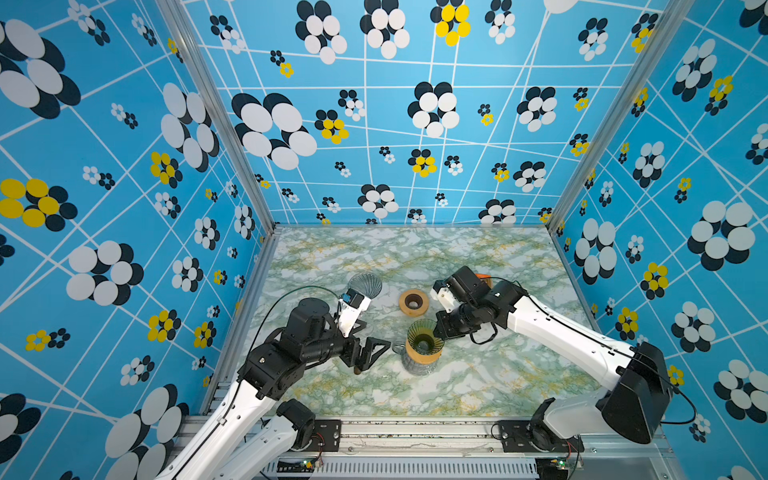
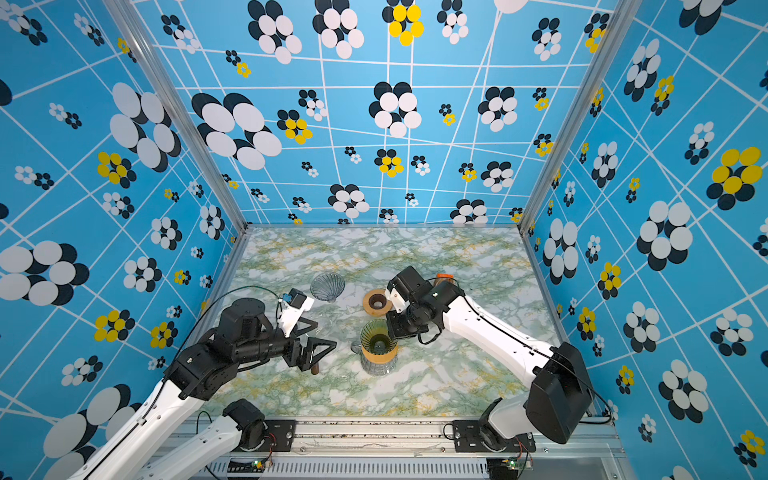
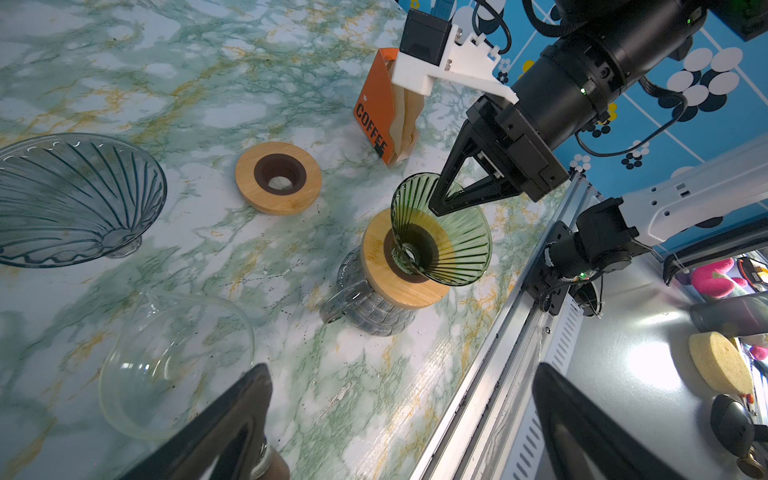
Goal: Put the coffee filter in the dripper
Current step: 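Lower the green dripper into the wooden stand's hole with the right gripper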
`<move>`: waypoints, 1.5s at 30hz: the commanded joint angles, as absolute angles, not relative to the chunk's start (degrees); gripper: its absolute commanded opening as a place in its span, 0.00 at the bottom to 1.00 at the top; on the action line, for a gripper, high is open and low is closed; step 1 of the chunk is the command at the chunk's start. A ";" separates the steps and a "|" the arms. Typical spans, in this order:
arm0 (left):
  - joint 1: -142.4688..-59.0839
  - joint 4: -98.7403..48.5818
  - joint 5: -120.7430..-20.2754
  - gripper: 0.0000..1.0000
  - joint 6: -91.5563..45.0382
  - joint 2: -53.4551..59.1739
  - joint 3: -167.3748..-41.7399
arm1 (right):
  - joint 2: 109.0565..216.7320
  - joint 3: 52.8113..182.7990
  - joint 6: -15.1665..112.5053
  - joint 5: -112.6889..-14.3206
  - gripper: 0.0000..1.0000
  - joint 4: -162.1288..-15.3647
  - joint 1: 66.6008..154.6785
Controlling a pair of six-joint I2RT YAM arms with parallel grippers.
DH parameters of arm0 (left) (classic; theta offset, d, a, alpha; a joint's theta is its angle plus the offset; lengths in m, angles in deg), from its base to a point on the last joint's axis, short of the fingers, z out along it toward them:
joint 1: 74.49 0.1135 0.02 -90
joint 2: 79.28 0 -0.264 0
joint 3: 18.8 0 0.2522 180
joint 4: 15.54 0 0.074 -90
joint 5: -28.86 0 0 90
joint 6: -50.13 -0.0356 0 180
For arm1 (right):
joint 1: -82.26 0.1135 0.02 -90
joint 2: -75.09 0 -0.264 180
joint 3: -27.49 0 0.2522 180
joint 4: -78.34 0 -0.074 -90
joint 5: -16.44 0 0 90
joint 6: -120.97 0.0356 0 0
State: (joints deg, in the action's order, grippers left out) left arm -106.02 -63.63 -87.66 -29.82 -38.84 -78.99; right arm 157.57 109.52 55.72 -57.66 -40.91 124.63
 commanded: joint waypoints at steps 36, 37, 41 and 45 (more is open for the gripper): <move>-105.42 -63.84 -88.12 0.99 -29.51 -38.59 -78.59 | 157.65 108.88 58.13 -57.35 0.18 -42.63 124.95; -105.38 -63.84 -88.11 0.99 -29.56 -38.59 -78.61 | 157.38 108.93 58.21 -57.70 0.20 -42.65 124.99; -105.34 -63.84 -88.12 0.99 -29.48 -38.75 -78.52 | 156.24 108.93 58.83 -58.22 0.28 -43.67 124.99; -105.23 -63.75 -88.12 0.99 -29.43 -38.72 -78.52 | 154.25 109.40 58.92 -59.86 0.37 -44.10 124.88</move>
